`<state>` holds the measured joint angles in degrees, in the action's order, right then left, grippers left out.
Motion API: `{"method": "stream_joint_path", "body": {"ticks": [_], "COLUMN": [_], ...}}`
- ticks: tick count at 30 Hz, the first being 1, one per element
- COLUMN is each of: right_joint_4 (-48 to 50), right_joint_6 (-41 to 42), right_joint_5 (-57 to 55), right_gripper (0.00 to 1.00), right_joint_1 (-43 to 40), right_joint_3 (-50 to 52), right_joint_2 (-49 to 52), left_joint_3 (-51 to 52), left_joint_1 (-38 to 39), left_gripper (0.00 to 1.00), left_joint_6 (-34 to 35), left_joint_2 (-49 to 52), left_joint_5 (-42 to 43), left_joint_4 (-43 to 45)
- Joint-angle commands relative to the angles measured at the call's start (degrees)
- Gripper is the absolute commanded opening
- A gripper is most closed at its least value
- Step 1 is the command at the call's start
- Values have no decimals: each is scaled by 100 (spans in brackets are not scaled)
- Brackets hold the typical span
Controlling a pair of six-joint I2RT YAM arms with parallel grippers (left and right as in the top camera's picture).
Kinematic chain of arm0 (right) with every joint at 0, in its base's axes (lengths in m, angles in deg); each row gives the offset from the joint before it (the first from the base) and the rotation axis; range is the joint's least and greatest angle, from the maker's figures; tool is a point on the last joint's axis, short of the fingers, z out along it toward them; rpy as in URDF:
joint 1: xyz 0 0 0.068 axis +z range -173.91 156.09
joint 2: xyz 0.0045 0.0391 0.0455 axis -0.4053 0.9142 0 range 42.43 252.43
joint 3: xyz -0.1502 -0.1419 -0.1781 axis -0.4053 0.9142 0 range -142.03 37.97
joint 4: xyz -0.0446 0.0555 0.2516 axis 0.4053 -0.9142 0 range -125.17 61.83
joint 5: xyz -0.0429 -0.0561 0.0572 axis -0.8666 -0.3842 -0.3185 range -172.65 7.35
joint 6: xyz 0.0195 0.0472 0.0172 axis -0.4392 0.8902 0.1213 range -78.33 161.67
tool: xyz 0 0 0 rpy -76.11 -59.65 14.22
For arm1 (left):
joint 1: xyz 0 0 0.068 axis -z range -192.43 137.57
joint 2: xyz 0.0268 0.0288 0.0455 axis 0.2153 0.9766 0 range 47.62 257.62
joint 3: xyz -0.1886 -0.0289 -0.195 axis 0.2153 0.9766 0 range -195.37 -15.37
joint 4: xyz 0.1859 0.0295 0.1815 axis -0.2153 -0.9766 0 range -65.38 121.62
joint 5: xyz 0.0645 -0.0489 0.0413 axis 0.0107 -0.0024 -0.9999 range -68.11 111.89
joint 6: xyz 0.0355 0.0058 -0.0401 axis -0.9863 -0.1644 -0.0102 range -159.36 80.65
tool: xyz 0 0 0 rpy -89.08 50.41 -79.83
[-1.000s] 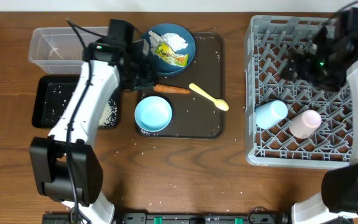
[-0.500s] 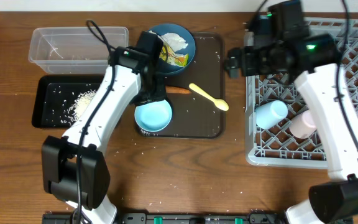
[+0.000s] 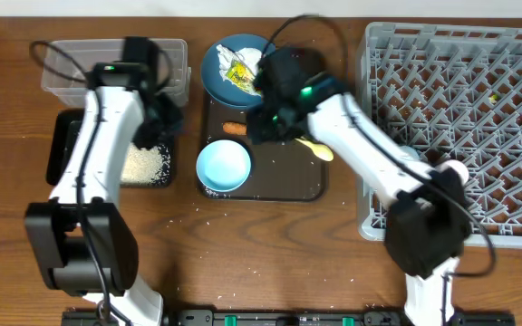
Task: Sort waste into correct bins and load items into the dishwasher rack
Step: 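Move the right gripper to the light-blue bowl and grasp its rim, then carry the light-blue bowl to the rack and set it upside down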
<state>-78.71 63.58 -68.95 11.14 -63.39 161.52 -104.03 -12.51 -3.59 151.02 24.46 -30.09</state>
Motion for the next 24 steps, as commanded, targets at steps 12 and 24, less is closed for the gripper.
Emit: {"method": "stream_joint_path", "body": {"ticks": [12, 24], "right_joint_4": [426, -107], "right_joint_6": [378, 330], "right_joint_5": [-79, -857], "right_gripper": [28, 1], "right_joint_1": [592, 144], "right_joint_3": [57, -125], "right_joint_2": [1001, 323], "left_joint_3": [42, 44], "left_joint_1": [-468, -468], "left_gripper": [45, 46], "left_joint_6": [-11, -11], "left_joint_2": [33, 33], "left_joint_5": [-223, -221], "left_joint_4": [-42, -39]}}
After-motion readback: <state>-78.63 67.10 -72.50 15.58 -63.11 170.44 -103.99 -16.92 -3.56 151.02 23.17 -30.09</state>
